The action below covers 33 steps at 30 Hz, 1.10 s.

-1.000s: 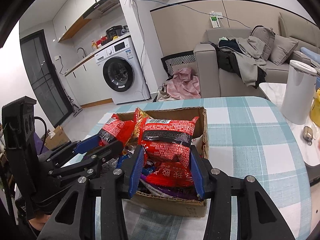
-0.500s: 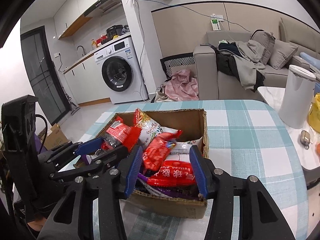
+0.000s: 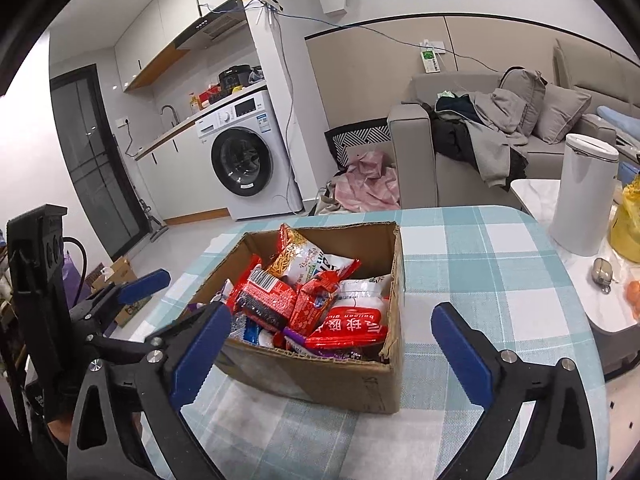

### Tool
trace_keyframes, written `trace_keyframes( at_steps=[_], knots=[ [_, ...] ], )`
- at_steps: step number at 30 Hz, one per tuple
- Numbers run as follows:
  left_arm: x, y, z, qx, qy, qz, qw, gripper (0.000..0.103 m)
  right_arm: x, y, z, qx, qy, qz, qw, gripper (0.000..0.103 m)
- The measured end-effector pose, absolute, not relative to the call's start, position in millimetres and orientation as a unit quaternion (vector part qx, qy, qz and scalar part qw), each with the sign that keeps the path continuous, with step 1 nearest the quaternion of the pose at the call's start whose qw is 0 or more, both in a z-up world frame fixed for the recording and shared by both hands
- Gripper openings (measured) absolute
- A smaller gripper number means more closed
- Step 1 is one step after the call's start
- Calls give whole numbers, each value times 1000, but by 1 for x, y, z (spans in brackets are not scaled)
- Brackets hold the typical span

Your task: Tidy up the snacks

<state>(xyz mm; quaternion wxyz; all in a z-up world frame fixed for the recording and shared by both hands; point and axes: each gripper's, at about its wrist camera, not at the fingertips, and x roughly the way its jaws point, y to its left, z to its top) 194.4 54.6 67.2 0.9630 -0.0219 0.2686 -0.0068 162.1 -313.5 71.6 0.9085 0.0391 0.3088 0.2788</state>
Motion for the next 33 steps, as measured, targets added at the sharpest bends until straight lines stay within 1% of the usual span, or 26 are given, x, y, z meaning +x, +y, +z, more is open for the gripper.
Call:
trace_keyframes(
  at_steps=[11,23,33],
  knots=[
    [137,54,79,-18,236,3,972,103,124,-323,74,25,266,296,917,103],
    [96,69,46,-48,220,22,974,103,100,-335,49,22,240,281,929,103],
    [91,75,27,-49,207,47,976,103,89,-335,34,3,217,282,934,103]
  ],
)
